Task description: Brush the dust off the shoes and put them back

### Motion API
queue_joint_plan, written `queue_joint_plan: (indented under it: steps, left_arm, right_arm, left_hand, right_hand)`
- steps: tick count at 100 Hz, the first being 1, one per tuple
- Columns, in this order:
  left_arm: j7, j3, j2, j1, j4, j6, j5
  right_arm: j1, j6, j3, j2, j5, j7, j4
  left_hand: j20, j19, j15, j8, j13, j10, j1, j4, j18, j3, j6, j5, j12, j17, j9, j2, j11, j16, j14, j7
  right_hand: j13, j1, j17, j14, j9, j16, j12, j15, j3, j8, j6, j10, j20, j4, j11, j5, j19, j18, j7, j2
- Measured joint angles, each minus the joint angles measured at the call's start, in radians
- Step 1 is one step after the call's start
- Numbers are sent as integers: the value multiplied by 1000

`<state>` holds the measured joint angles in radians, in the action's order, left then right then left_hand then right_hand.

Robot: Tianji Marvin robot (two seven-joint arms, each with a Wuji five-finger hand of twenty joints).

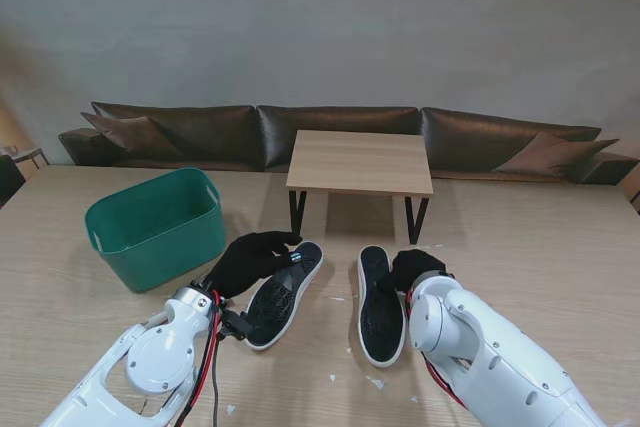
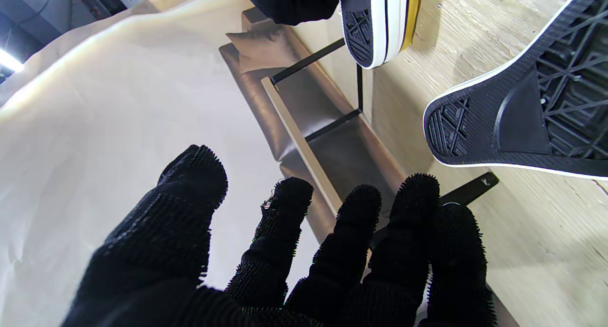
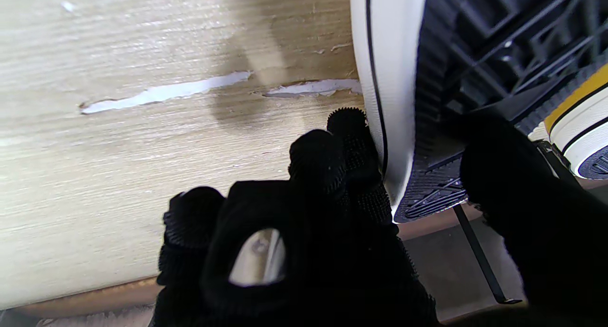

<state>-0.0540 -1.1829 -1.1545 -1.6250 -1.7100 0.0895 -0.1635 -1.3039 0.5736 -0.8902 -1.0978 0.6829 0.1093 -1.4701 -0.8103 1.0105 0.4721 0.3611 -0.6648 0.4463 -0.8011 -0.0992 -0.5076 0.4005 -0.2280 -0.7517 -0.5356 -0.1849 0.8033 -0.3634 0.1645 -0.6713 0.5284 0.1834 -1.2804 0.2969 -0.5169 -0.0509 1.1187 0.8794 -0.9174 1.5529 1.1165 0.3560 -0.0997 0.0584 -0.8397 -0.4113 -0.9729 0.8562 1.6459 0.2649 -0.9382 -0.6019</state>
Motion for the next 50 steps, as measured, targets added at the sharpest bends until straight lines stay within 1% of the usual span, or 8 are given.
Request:
queue_joint_plan:
  steps: [7, 8, 9, 10, 13, 19, 35, 50]
  left_arm:
    - [0, 0, 0, -1, -1, 0, 0]
    - [0, 0, 0, -1, -1, 0, 0]
    - [0, -1, 0, -1, -1, 0, 0]
    - [0, -1, 0, -1, -1, 0, 0]
    - [0, -1, 0, -1, -1, 0, 0]
    - [0, -2, 0, -1, -1, 0, 0]
    - [4, -4, 0, -1, -1, 1, 0]
    - [5, -5, 1, -1, -1, 2, 0]
  right_arm:
    - [-10, -2, -9, 0, 0, 0, -4]
    - [-11, -3, -10, 0, 0, 0, -5]
    - [-13, -3, -12, 0, 0, 0, -6]
    - [-15, -4, -13, 0, 0, 0, -7]
    - [-20, -6, -17, 0, 0, 1, -9]
    - [-28, -9, -22, 1, 1, 4, -14]
    - [-42, -10, -29, 1, 3, -5, -22]
    - [-48, -6, -29, -1, 7, -22, -24]
  left_hand:
    - [0, 0, 0, 0, 0, 1, 0, 0, 0, 0, 0, 0, 0, 0, 0, 0, 0, 0, 0, 0]
    - [0, 0, 0, 0, 0, 1, 0, 0, 0, 0, 0, 0, 0, 0, 0, 0, 0, 0, 0, 0]
    - [0, 0, 0, 0, 0, 1, 0, 0, 0, 0, 0, 0, 0, 0, 0, 0, 0, 0, 0, 0]
    - [0, 0, 0, 0, 0, 1, 0, 0, 0, 0, 0, 0, 0, 0, 0, 0, 0, 0, 0, 0]
    - [0, 0, 0, 0, 0, 1, 0, 0, 0, 0, 0, 0, 0, 0, 0, 0, 0, 0, 0, 0]
    - [0, 0, 0, 0, 0, 2, 0, 0, 0, 0, 0, 0, 0, 0, 0, 0, 0, 0, 0, 0]
    - [0, 0, 0, 0, 0, 6, 0, 0, 0, 0, 0, 0, 0, 0, 0, 0, 0, 0, 0, 0]
    - [0, 0, 0, 0, 0, 6, 0, 0, 0, -1, 0, 0, 0, 0, 0, 9, 0, 0, 0, 0]
  right_hand:
    - [0, -13, 0, 0, -34, -15, 4, -18, 0, 12, -4, 2, 0, 4, -1, -13, -5, -1, 50, 37]
    - [0, -20, 0, 0, -42, -20, 7, -21, 1, 20, -7, 2, 0, 20, -1, -21, -6, -1, 62, 48]
    - [0, -32, 0, 0, -49, -23, 12, -27, 1, 33, -11, 4, 0, 49, -1, -23, -6, -1, 85, 63]
    - [0, -35, 0, 0, -50, -24, 12, -28, 1, 49, -11, 4, 0, 58, -1, -24, -6, -1, 95, 64]
    - [0, -60, 0, 0, -71, -33, 14, -35, 1, 84, -17, 5, 0, 119, -3, -31, -8, -4, 135, 80]
    - [0, -82, 0, 0, -85, -41, 17, -42, -2, 121, -25, 7, 0, 170, -3, -41, -15, -11, 181, 111]
    - [0, -107, 0, 0, -113, -54, 24, -61, -2, 138, -35, 8, 0, 216, -3, -76, -17, -11, 211, 135]
    - [0, -110, 0, 0, -150, -59, 26, -72, -9, 138, -39, 8, -9, 226, -4, -114, -17, -11, 226, 136]
